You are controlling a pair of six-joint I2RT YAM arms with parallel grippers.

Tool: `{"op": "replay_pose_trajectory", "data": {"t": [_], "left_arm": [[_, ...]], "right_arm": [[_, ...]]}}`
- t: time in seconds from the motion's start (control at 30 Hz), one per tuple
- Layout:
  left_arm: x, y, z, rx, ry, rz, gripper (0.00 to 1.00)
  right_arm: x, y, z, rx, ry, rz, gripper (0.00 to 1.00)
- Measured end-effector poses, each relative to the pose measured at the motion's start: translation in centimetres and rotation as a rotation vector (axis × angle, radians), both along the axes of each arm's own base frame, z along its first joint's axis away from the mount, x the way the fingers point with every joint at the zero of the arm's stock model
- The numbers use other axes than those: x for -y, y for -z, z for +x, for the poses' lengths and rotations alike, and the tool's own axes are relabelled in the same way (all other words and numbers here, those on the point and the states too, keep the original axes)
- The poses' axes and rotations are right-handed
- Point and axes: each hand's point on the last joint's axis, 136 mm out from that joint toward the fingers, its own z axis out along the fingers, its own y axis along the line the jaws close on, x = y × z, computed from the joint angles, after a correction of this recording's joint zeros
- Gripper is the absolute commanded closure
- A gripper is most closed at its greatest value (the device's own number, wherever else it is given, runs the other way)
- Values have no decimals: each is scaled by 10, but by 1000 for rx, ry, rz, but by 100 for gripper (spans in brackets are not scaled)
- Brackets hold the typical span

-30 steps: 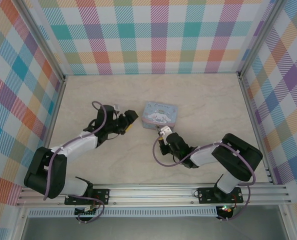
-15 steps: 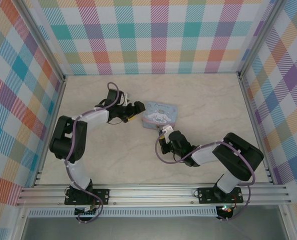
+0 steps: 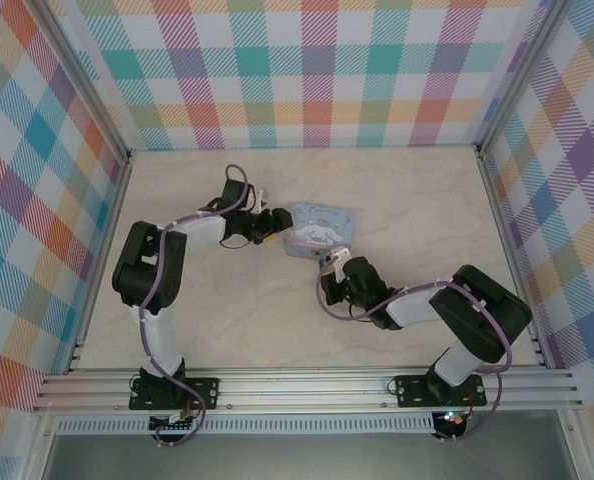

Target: Unlock the padlock with the key

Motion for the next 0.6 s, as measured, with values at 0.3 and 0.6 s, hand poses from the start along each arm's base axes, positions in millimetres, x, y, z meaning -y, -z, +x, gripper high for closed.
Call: {"op": "replay_pose_trajectory", "data": {"t": [0.3,0.6], "left_arm": [[-12,1,-28,27,-40,-13,32],[-18,0,-49,16,-89,-15,33]], "right_arm": [[17,2,1,-95,26,115,100],[20,2,2,-224,-2,269,100]]}}
